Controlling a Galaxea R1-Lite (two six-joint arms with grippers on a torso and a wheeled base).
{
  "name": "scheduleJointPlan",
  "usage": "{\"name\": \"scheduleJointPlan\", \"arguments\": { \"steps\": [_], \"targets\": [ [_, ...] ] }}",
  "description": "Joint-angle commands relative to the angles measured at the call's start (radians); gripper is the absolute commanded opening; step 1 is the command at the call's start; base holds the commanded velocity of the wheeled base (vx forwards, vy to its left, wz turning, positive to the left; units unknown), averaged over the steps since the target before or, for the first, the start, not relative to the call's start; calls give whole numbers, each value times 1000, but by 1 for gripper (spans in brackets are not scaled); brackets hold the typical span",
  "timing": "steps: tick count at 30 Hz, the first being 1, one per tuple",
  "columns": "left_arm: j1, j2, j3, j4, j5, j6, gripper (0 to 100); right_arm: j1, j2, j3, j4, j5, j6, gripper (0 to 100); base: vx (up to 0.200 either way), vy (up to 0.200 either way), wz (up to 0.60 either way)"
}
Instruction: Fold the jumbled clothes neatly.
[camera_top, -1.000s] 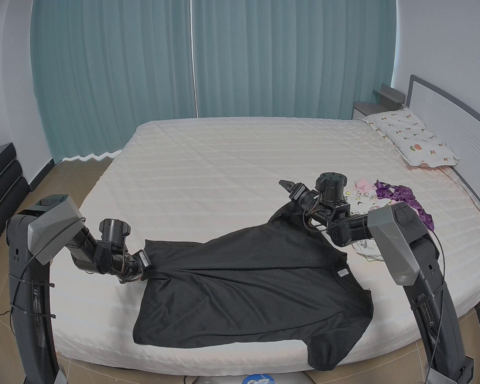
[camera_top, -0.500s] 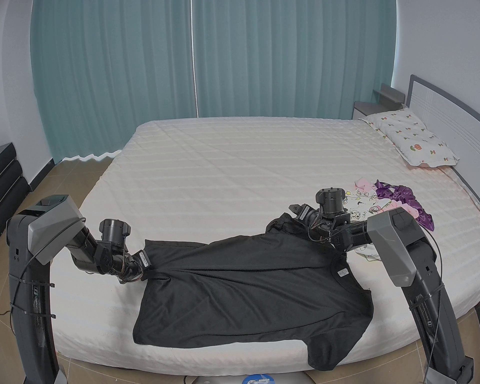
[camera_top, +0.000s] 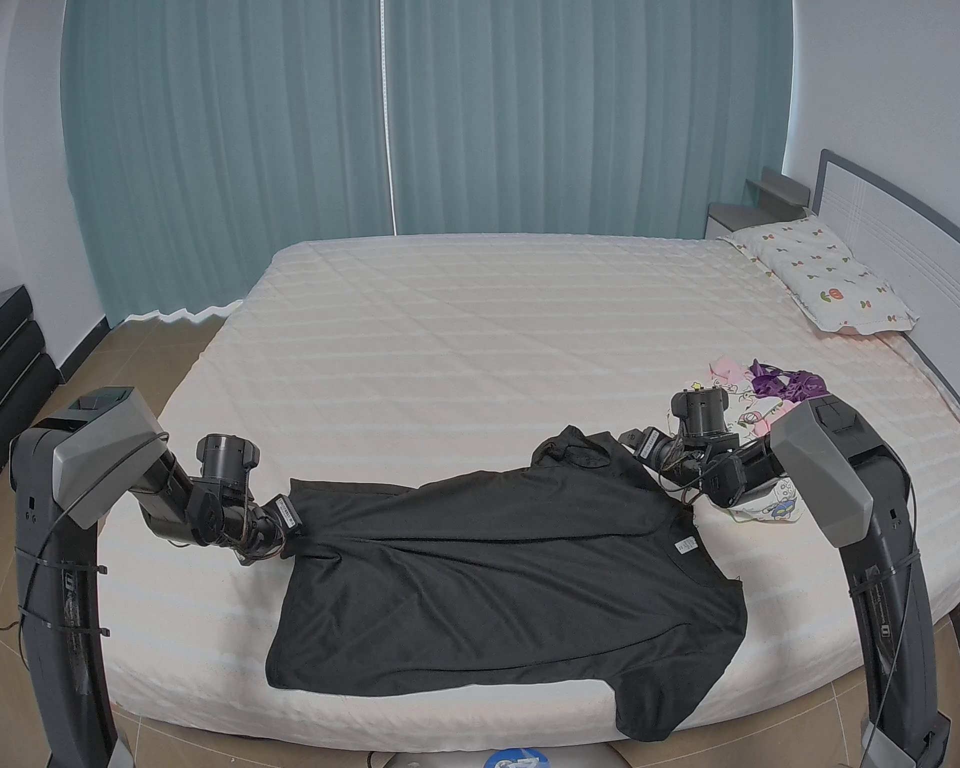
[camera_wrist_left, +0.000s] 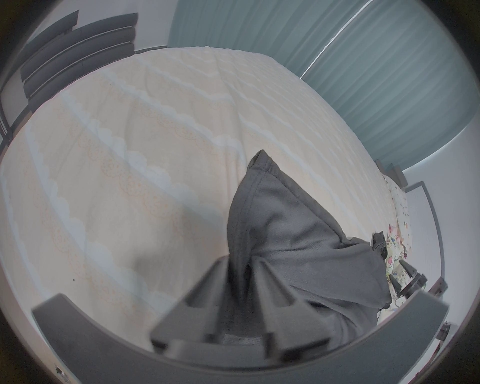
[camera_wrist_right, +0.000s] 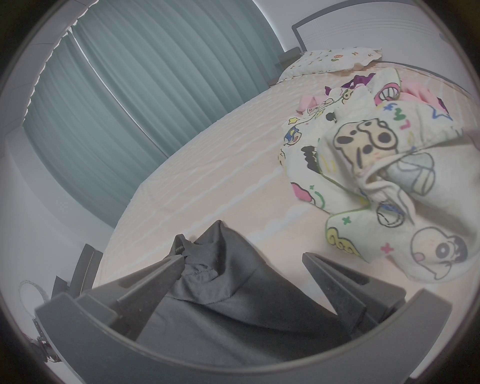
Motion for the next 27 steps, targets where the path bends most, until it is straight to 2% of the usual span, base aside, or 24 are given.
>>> {"name": "scheduleJointPlan", "arguments": {
  "steps": [1,7,15,20,27],
  "targets": [
    [0,-15,-3,0,-1,-7,100,-6,-37,40,-8,1,0,100,0,0,0],
    [30,-89,-43,8,1,-10,100,-6,-40,79,-38,7,-2,100,0,0,0],
    [-8,-6,-190,18,24,-7,100,2,-45,100,-38,6,-2,100,0,0,0],
    [-60,134,-353,47,128,1,100,5,-50,128,-38,7,-14,100,0,0,0],
    [-66,197,-488,144,162,3,100,6,-51,135,-38,7,-17,100,0,0,0]
  ]
}}
